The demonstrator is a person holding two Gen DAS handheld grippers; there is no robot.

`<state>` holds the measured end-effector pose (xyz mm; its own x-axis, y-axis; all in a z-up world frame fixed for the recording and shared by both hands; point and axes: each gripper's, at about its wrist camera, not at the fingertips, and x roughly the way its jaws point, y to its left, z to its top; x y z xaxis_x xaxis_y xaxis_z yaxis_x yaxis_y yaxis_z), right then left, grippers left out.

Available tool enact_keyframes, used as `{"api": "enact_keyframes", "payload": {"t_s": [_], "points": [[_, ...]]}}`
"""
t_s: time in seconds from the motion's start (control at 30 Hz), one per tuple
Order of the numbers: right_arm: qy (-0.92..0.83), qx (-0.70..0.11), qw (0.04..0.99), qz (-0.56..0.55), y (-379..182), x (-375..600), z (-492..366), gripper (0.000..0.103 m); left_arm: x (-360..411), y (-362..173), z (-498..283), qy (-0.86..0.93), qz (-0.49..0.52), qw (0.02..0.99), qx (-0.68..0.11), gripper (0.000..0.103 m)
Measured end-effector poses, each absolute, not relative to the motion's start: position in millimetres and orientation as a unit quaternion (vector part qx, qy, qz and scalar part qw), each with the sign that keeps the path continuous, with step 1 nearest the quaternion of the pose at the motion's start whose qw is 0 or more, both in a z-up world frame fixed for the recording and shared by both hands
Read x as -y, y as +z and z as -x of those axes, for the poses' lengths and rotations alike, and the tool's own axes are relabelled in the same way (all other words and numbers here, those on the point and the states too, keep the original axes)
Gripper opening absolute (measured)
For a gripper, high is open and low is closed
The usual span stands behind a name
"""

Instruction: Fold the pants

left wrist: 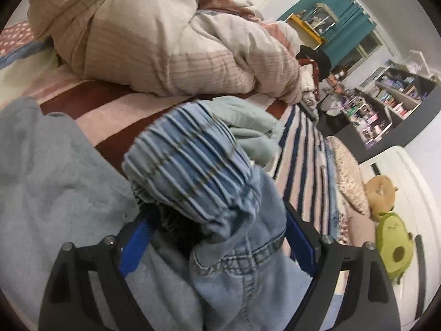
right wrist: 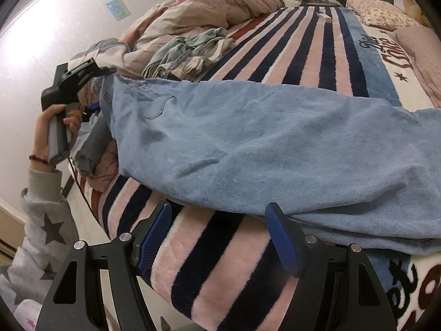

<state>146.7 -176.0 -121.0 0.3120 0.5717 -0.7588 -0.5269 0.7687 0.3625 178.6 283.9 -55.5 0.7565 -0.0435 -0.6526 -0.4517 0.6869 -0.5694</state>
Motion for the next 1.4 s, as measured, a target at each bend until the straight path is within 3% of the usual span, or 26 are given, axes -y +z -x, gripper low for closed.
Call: {"api": "enact_keyframes", "payload": {"t_s": [0.3,0.33,0.37,0.47,0.57,0.97,1.23,1.4], "points": [[0.344,-0.482,0.806,-0.025,-122.1,173.2,-146.7,0.067,-283.3,-69.0,-203.7,0.120,0.375,0.834,-0.387,0.084],[0.344,-0.481,0.806,-0.027,-121.3,173.3,-146.6,0.067,-279.9,-69.6,-203.9,0.115,0.374,0.836,-0.384,0.069],[0.344,-0.481,0.806,-0.028,-120.8,174.0,-146.7,0.067,-276.2,-69.8,-204.4,0.107,0.373,0.838,-0.383,0.045],[0.344,-0.480,0.806,-0.035,-120.3,175.9,-147.8,0.067,-260.6,-61.7,-201.7,0.106,0.343,0.858,-0.367,0.026],[0.345,-0.480,0.805,-0.039,-121.1,177.6,-149.0,0.067,-241.8,-49.5,-197.5,0.102,0.301,0.882,-0.347,0.019],[0.327,-0.462,0.823,-0.052,-112.9,192.9,-155.3,0.067,-88.7,-4.5,-189.6,-0.059,0.107,0.946,-0.300,0.016],[0.278,-0.437,0.853,-0.066,-103.4,221.1,-160.9,0.067,19.3,-75.9,-205.0,-0.168,0.031,0.900,-0.401,0.016],[0.260,-0.430,0.861,-0.084,-101.5,236.7,-165.0,0.067,36.9,-108.5,-204.4,-0.166,-0.014,0.885,-0.434,0.018]]}}
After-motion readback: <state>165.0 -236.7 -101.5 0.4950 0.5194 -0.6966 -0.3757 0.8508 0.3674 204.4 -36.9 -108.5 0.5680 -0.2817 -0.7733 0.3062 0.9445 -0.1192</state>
